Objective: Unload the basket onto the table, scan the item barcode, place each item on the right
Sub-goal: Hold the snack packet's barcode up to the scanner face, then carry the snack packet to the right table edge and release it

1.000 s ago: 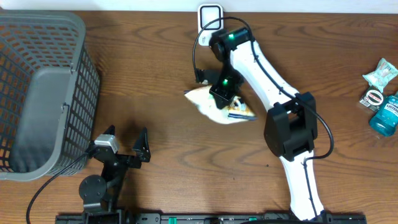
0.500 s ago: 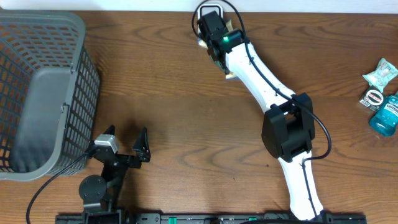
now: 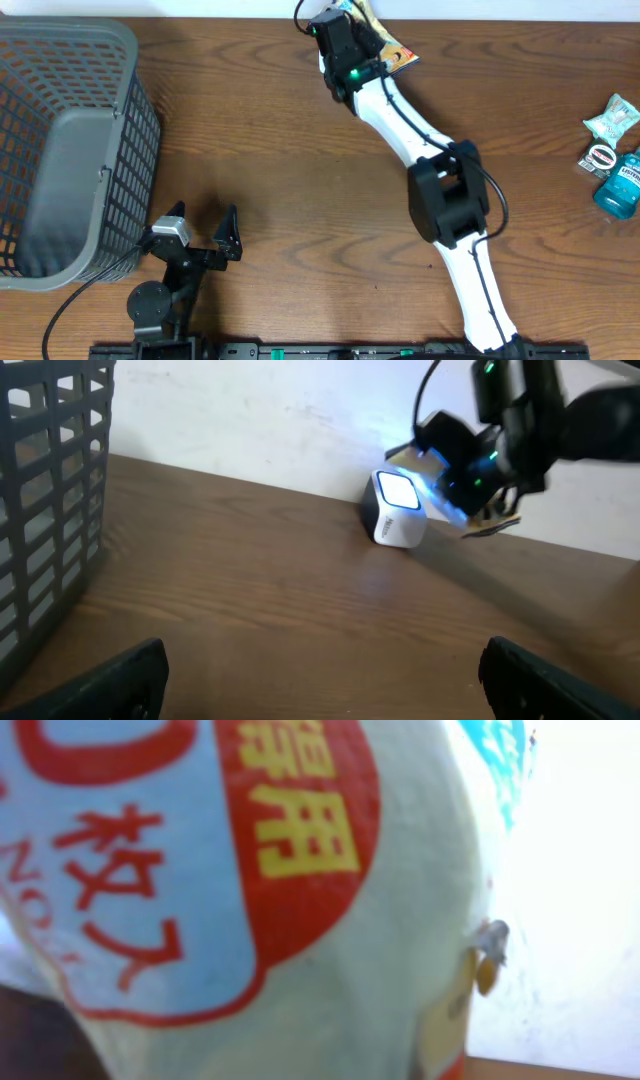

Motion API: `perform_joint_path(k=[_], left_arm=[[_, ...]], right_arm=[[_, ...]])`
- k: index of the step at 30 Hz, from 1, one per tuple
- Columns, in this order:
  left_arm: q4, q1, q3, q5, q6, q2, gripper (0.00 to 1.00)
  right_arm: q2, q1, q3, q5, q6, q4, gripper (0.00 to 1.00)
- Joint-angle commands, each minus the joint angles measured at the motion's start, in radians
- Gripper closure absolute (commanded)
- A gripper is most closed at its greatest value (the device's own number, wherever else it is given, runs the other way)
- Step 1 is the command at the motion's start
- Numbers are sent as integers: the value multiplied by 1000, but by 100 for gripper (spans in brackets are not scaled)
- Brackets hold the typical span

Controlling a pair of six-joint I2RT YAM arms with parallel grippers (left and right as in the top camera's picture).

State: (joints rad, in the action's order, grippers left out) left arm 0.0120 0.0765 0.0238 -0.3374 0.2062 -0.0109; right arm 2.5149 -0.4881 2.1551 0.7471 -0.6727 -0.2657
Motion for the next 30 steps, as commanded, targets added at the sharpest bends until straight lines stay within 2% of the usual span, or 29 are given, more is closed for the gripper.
perform_joint_path(k=[1,5,9,13,16,19,24,30], left_arm=[[32,-3,-19,-9,-2,6,2],[32,-3,-19,-9,-2,6,2],[32,-3,-19,-9,-2,6,2],[32,-3,-19,-9,-2,6,2],[32,-3,-19,-9,-2,6,2],[32,-3,-19,-9,-2,6,2],[32,-3,-19,-9,-2,6,2],[32,-3,-19,-9,-2,6,2]], right_arm=[[39,6,17,90,-103,56,99],[39,7,18,116,-88,61,99],[18,16,24,235,-58,44,99],[-37,61,24,275,69,-115,99],[-84,138,24,261,252,-311,99],[-110,257,24,178,378,-484,99],[-108,464,21,108,484,-669,99],[-108,662,7,-200,486,-723,98]])
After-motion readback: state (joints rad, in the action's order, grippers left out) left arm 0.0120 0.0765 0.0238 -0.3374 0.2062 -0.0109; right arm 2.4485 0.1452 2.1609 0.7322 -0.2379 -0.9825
